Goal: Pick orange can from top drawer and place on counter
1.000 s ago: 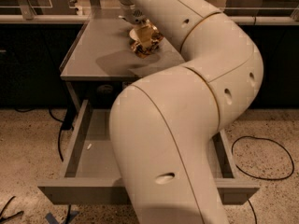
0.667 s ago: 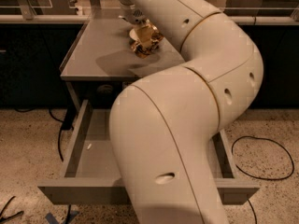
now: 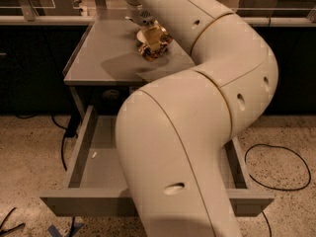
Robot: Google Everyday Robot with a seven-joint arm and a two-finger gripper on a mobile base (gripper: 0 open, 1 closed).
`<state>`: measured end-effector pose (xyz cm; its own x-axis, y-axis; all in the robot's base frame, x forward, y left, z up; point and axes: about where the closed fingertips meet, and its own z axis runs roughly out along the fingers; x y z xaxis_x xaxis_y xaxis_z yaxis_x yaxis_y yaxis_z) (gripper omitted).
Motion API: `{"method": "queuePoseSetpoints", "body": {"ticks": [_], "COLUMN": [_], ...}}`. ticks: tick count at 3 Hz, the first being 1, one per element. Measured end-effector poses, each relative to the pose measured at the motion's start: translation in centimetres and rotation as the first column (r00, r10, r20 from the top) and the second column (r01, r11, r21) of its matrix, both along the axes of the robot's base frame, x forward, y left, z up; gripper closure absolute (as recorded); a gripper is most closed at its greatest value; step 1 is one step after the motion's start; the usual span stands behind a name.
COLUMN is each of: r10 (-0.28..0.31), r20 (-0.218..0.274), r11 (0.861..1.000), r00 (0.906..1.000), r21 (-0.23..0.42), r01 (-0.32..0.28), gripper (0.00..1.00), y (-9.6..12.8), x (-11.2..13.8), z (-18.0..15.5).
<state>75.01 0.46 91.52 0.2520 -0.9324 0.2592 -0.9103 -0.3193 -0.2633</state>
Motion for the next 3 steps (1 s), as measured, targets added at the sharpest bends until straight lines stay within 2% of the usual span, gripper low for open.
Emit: {"method": "queuePoseSetpoints", "body": {"ticks": [2, 3], "r10": [0.0, 0.0], "r20": [0.0, 0.0], "r11": [1.0, 1.0], "r00": [1.0, 1.0], "r21": [0.0, 0.0], "r01": [0.0, 0.0], "gripper": [0.08, 0.0], "y": [0.0, 0.0], "x": [0.0, 0.0], "z": [0.0, 0.0]}}
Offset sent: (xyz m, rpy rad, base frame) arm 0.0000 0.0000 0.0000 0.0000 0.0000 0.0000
